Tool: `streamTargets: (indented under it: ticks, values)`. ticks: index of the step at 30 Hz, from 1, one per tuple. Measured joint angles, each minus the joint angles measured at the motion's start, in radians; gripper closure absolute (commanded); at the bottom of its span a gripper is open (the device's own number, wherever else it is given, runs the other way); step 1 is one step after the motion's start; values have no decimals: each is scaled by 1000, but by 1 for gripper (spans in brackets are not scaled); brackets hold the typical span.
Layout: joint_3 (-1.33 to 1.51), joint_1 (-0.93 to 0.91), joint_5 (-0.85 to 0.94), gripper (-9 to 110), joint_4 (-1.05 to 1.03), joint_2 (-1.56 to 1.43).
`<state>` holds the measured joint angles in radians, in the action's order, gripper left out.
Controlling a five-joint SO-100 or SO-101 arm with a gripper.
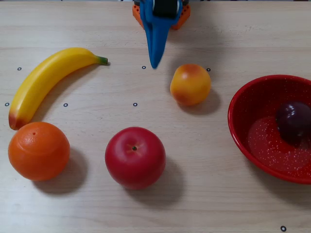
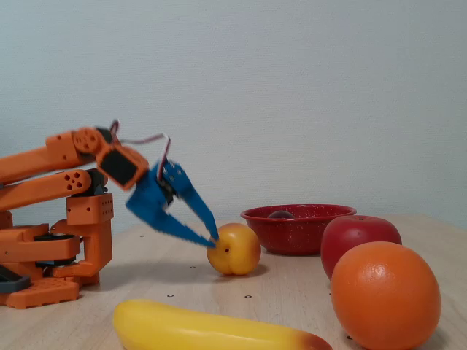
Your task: Put plum in the red bowl.
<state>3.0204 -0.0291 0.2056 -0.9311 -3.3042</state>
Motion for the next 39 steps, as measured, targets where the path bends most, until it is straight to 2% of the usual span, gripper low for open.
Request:
streamTargets:
  ticks: [10,18,39]
  values:
    - [124,0,-112,102,143,-6]
    - [124,48,-233,102,78,-6]
    - [124,46,-282,102,71,-6]
